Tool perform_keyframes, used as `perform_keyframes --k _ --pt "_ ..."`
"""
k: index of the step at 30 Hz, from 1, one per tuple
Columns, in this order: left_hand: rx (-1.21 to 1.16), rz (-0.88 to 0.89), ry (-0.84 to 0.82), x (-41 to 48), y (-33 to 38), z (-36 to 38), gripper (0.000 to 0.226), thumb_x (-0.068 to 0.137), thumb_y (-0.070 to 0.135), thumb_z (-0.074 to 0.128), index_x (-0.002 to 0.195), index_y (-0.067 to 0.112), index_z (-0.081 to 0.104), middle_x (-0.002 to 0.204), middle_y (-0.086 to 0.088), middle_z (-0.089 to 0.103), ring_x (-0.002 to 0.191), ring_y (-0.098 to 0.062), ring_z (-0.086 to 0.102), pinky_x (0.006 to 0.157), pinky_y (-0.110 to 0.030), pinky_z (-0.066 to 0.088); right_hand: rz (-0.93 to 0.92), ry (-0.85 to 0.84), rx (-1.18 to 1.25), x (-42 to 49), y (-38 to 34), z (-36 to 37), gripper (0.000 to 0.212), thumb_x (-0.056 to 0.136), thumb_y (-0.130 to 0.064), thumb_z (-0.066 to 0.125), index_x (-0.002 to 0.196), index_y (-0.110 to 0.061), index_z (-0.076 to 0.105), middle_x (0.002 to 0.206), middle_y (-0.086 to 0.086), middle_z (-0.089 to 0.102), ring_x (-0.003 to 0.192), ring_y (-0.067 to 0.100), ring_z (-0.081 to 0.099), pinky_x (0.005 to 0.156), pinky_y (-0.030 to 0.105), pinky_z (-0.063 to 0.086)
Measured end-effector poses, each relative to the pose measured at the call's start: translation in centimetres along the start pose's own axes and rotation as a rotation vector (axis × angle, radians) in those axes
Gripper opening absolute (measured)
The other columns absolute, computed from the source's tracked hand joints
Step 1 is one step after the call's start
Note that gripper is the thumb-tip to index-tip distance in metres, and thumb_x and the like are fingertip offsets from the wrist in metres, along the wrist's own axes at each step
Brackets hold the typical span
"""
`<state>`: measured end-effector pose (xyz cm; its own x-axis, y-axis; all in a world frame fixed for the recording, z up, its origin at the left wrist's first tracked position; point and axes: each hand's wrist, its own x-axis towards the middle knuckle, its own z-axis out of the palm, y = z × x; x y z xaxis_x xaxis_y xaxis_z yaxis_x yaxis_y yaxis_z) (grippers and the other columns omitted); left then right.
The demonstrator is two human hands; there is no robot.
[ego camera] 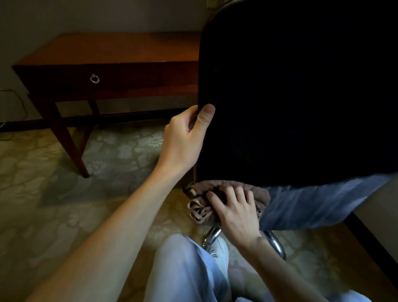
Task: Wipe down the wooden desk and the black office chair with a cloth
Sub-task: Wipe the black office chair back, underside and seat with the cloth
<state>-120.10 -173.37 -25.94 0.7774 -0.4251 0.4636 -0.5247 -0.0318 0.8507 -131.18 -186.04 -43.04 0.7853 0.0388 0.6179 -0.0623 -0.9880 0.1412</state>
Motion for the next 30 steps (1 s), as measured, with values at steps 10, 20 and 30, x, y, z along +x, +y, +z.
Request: perform_keyframes --k 10,20,30 --pt "0.112 -0.105 0.168 -0.4 -1.6 1.5 0.042 0.105 0.057 0.038 0.075 0.028 0.045 0.058 0.009 0.041 0.049 -0.003 0.045 0.051 -0.025 0.029 0.087 0.484 -0.101 6.5 6.0 -12.0 0.041 0.085 -0.024 0.067 0.125 -0.027 0.060 0.125 0.009 0.046 0.102 0.032 0.045 0.083 0.043 0.035" --pt "0.109 -0.089 0.087 -0.4 -3.7 1.6 0.035 0.107 0.054 0.038 0.111 0.023 0.055 0.084 0.009 0.061 0.073 -0.010 0.061 0.061 -0.026 0.040 -0.094 0.146 -0.143 0.0 6.4 -1.5 0.044 0.086 -0.016 0.060 0.128 -0.026 0.053 0.120 0.014 0.049 0.094 0.032 0.046 0.085 0.044 0.036" --pt "0.067 -0.167 0.188 0.6 -4.8 1.5 0.040 0.109 0.052 0.031 0.116 0.020 0.054 0.086 0.014 0.058 0.071 0.005 0.059 0.064 -0.018 0.042 0.159 -0.182 -0.057 -5.1 7.0 -2.7 0.044 0.070 -0.030 0.086 0.111 -0.025 0.070 0.098 0.008 0.057 0.089 0.031 0.053 0.076 0.043 0.044"
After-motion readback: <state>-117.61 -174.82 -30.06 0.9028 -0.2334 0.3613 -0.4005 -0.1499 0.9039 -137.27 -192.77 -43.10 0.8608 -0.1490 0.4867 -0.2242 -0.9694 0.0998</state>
